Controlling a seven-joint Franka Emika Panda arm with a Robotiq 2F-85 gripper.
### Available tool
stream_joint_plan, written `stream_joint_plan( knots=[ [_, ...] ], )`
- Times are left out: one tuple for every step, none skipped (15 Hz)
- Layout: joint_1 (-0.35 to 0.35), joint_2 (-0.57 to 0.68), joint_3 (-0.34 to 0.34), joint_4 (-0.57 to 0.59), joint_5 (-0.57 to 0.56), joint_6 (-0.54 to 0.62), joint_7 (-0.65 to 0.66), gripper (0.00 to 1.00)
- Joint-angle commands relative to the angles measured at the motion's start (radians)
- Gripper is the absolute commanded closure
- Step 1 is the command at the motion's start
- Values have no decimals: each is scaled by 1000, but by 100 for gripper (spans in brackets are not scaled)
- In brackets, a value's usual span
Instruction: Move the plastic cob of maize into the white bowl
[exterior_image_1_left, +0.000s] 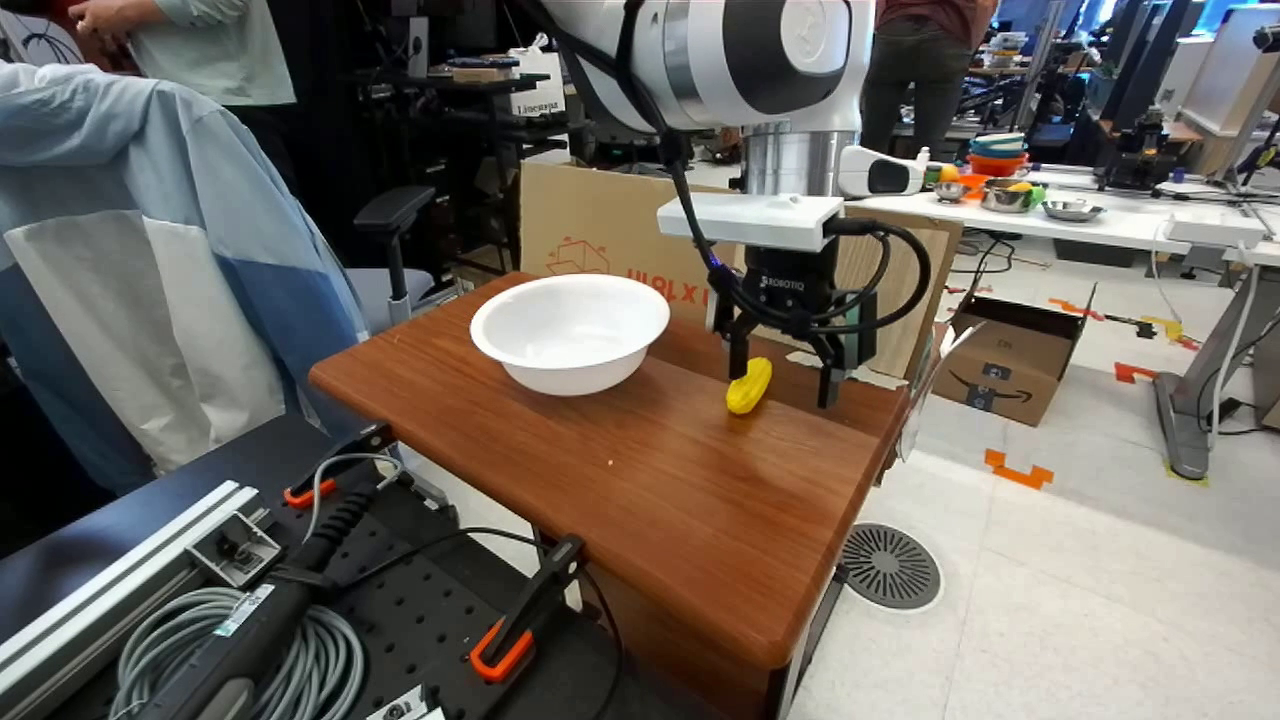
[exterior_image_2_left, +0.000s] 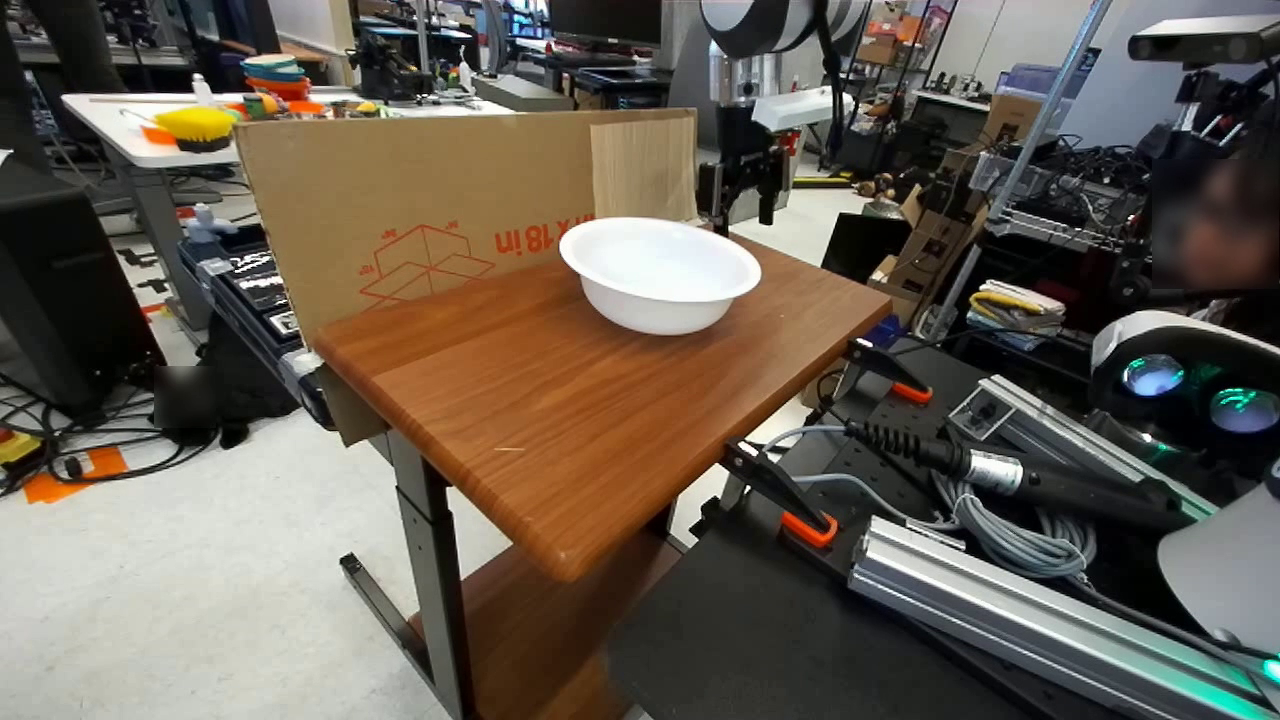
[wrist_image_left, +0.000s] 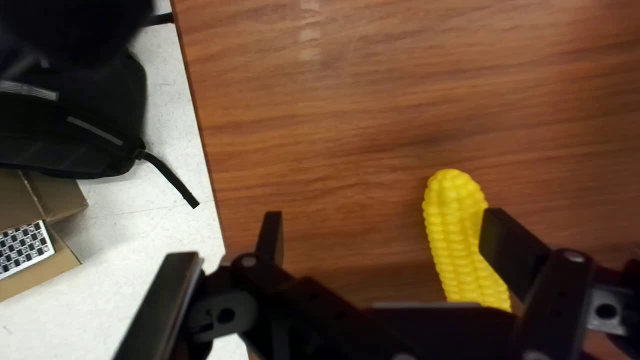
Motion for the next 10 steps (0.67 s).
stream_joint_plan(
  knots=[
    [17, 89, -21, 112, -30, -27, 60, 0],
    [19, 108, -22, 134, -31, -33, 70, 0],
    [24, 126, -24, 152, -36, -36, 83, 0],
    [29, 144, -29, 168, -43, -40, 97, 0],
    [31, 157, -29, 181, -46, -45, 107, 0],
    [30, 166, -26, 192, -43, -49, 112, 0],
    [30, 176, -27, 200, -43, -49, 118, 25],
    [28, 187, -25, 214, -40, -57, 116, 26],
    [26, 193, -22, 224, -39, -68, 110, 32],
    [27, 192, -23, 228, -40, -77, 109, 41]
  ],
)
